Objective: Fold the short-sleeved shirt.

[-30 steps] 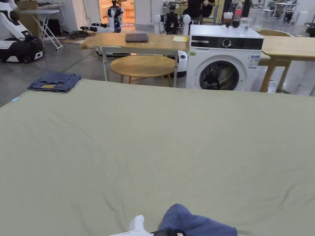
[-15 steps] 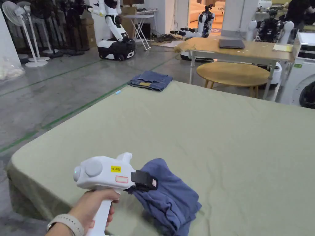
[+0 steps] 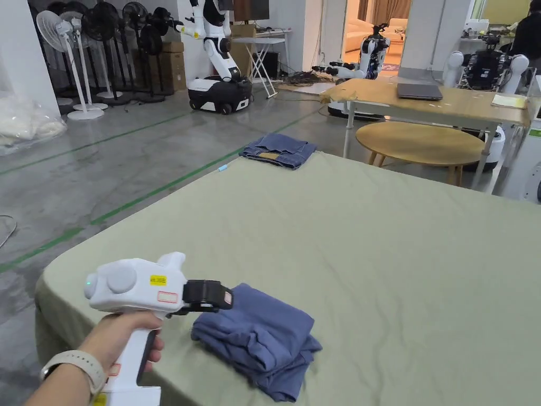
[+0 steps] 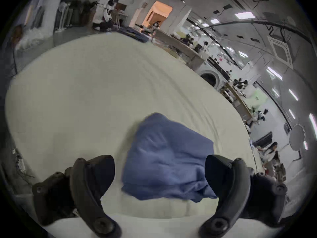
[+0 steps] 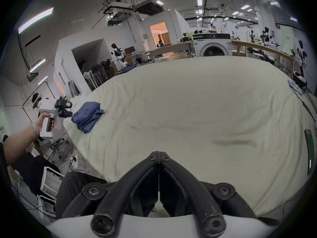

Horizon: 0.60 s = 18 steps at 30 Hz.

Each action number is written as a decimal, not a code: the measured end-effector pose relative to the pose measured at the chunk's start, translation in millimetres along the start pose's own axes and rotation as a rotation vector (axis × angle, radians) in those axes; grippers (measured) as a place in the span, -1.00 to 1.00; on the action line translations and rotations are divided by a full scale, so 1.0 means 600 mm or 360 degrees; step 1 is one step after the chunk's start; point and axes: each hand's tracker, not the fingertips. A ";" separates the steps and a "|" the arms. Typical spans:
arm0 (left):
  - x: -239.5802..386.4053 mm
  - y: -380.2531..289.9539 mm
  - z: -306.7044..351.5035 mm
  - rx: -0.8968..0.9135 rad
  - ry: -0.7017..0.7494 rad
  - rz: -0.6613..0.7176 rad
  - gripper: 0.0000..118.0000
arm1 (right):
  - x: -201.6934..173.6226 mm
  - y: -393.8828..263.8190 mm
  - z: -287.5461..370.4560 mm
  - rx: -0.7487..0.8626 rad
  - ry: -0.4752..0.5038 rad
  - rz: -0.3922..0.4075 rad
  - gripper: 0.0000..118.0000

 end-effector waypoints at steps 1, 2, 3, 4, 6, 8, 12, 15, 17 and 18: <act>-0.005 0.000 0.017 0.0049 0.0017 0.0030 0.82 | 0.002 0.000 0.003 0.0008 0.0003 -0.0002 -1.00; -0.008 0.001 0.037 0.0096 0.0047 0.0045 0.82 | 0.005 -0.002 0.008 0.0018 0.0007 -0.0005 -1.00; 0.000 -0.003 0.052 0.0139 0.0054 0.0106 0.76 | 0.009 -0.002 0.014 0.0029 0.0012 -0.0007 -1.00; 0.009 -0.006 0.064 0.0174 0.0117 0.0074 0.51 | 0.012 0.000 0.019 0.0040 0.0012 -0.0008 -1.00; 0.052 -0.016 0.080 0.0219 0.0209 0.0013 -0.68 | 0.024 0.009 0.034 0.0075 -0.0001 -0.0009 -1.00; 0.138 -0.044 0.086 0.0310 0.0428 -0.0174 -0.89 | 0.038 0.029 0.052 0.0158 -0.0063 -0.0012 -1.00; 0.312 -0.095 0.078 0.0495 0.0322 -0.0402 -0.94 | 0.062 0.100 0.088 0.0352 -0.0268 0.0106 -1.00; 0.455 -0.140 0.066 0.0664 0.0322 -0.0587 -0.94 | 0.071 0.165 0.121 0.0512 -0.0423 0.0183 -1.00; 0.546 -0.165 0.058 0.0743 0.0316 -0.0662 -0.94 | 0.072 0.207 0.147 0.0623 -0.0521 0.0242 -1.00; 0.593 -0.173 0.058 0.0756 0.0264 -0.0688 -0.94 | 0.071 0.226 0.159 0.0675 -0.0575 0.0258 -1.00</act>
